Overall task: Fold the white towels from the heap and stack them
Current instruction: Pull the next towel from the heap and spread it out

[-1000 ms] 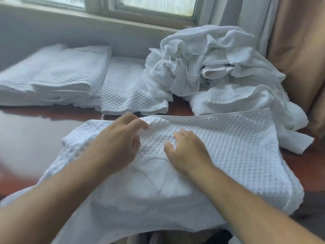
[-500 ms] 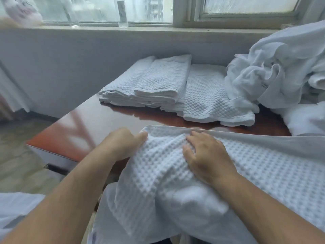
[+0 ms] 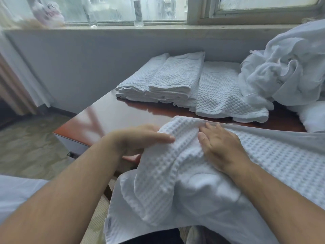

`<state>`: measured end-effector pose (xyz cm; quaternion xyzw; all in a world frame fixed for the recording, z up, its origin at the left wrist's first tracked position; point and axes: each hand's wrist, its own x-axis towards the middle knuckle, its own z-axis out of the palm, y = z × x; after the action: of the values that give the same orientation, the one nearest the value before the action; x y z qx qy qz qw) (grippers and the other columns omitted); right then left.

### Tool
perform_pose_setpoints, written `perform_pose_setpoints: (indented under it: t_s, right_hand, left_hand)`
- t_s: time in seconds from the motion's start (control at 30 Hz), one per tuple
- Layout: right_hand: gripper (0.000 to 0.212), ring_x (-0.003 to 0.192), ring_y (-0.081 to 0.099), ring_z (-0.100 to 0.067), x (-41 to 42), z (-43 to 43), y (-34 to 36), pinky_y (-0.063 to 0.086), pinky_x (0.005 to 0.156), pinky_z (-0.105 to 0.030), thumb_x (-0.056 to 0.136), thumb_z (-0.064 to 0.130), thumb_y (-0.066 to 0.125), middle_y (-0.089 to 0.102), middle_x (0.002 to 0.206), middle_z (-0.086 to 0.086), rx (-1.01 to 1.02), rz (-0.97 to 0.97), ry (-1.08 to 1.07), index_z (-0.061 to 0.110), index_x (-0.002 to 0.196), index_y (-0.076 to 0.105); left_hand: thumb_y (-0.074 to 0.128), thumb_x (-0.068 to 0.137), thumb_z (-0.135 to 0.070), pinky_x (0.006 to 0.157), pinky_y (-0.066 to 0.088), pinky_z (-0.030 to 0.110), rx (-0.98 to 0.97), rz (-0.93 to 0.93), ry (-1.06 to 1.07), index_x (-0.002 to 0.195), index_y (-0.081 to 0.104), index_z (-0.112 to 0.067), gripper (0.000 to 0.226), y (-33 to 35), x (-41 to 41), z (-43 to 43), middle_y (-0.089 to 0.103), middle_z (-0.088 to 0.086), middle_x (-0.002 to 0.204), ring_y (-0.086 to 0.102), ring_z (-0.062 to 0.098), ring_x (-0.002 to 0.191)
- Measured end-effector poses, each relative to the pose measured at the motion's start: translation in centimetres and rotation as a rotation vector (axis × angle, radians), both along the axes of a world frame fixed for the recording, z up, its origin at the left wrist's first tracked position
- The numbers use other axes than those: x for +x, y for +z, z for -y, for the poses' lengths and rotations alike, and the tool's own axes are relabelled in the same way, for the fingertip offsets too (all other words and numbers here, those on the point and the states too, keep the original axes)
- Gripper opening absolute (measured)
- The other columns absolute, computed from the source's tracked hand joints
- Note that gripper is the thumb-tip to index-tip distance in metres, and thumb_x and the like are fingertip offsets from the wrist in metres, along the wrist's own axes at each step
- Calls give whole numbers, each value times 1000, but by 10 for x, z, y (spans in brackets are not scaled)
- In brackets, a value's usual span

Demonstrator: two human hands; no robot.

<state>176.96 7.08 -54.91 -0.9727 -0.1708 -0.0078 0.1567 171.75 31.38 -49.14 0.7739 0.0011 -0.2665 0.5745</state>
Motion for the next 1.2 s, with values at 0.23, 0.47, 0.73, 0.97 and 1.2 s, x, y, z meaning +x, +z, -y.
perform_pose_setpoints:
  t_s: [0.23,0.47,0.73,0.97,1.2]
  right_hand:
    - [59,156,7,-18,12,8,2,8,124,-43,105,51,13,13,169,10,-61,-31,-10,34,161,20]
    - [68,157,6,-21,14,9,0,9,124,-47,99,61,10,12,169,7,-104,-28,-15,33,160,23]
    - [75,157,4,-21,17,8,-1,11,125,-47,95,64,12,7,170,6,-179,-24,-33,31,162,15]
    - [56,147,33,-24,19,10,3,25,117,-43,100,47,29,43,158,-1,12,41,-27,23,145,52]
    - [29,116,53,-31,-20,55,26,41,95,-38,90,37,55,65,125,-6,111,86,-352,19,105,73]
  left_hand:
    - [61,90,-12,96,53,33,-132,79,-135,125,68,-14,36,28,16,-26,67,12,129,64,27,120]
    - [87,70,-45,78,44,31,937,509,114,104,58,-33,47,48,35,-41,63,-12,93,61,15,94]
    - [55,85,-11,106,28,41,1396,868,464,141,40,-23,59,22,37,-13,43,7,132,40,30,123]
    - [21,98,-67,124,-5,44,992,490,62,160,8,-33,71,-58,3,55,-2,-1,169,-7,18,155]
    - [20,97,-72,124,-7,44,1032,510,17,160,0,-35,76,-58,26,49,-10,-6,169,-13,16,154]
